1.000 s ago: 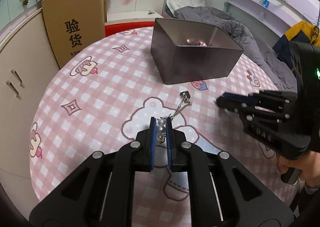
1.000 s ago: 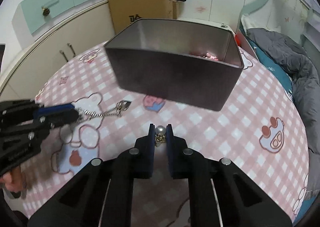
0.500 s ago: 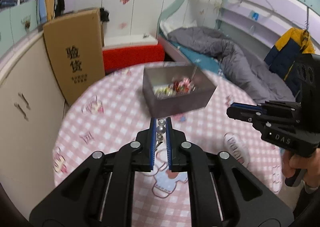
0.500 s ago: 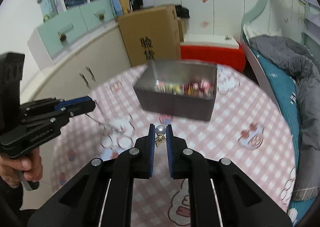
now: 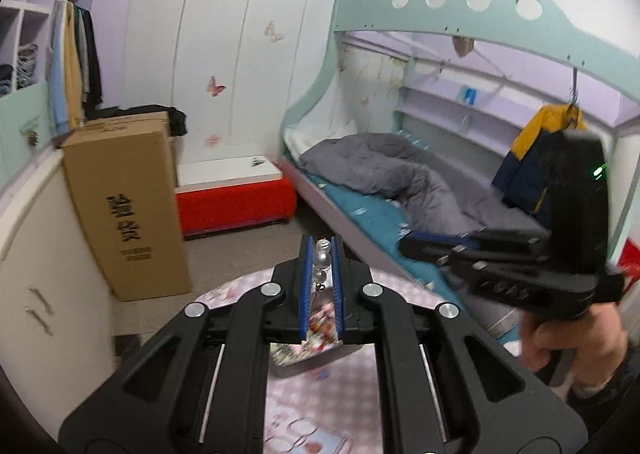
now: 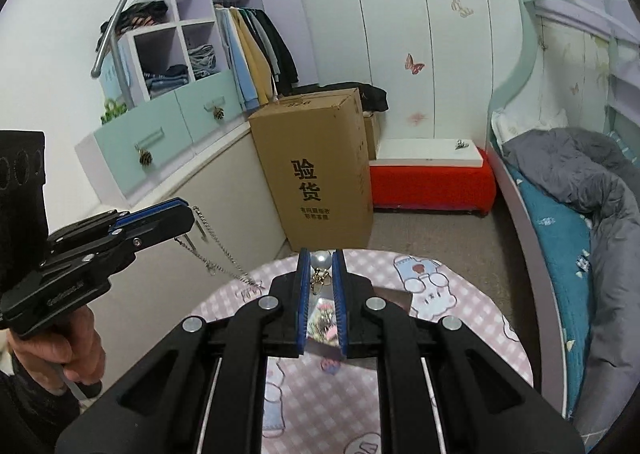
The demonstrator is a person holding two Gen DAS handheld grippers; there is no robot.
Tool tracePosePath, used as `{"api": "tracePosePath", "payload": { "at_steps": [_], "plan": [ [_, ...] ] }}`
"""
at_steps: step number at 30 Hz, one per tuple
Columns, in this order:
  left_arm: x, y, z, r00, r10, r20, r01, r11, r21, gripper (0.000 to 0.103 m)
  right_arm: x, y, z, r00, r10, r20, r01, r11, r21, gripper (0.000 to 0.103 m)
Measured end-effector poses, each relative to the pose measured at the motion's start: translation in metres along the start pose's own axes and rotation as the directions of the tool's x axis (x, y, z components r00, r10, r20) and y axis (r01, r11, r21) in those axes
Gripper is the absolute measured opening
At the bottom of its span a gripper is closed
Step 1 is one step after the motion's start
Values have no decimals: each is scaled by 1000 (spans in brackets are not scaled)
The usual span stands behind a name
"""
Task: Organize jewelry
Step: 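Carry chain and earring over the tin and open both tools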
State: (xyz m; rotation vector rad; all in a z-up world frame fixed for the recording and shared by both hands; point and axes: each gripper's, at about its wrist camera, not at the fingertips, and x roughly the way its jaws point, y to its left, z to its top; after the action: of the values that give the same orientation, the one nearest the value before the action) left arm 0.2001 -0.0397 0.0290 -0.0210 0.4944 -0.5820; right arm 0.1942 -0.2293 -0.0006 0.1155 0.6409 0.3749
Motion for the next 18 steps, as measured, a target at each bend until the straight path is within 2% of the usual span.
{"api": "tracePosePath", "payload": {
  "at_steps": [4, 11, 17, 18],
  "plan": [
    [29, 2, 11, 998, -38, -44, 37, 999, -31, 9, 19, -11, 7, 999, -10, -46, 12, 999, 39, 10],
    [83, 7, -5, 987, -36, -159, 25, 997, -67, 9, 70, -29, -6, 987, -16, -161, 33, 994, 101, 10],
    [122, 22, -28, 957, -31, -287, -4, 993, -119, 10, 102, -49, -23, 972, -15, -235, 56, 984, 169, 13],
    [129, 25, -32, 947, -12, -320, -26, 993, -115, 10, 105, -52, -24, 970, -20, -243, 65, 981, 181, 18]
  ]
}}
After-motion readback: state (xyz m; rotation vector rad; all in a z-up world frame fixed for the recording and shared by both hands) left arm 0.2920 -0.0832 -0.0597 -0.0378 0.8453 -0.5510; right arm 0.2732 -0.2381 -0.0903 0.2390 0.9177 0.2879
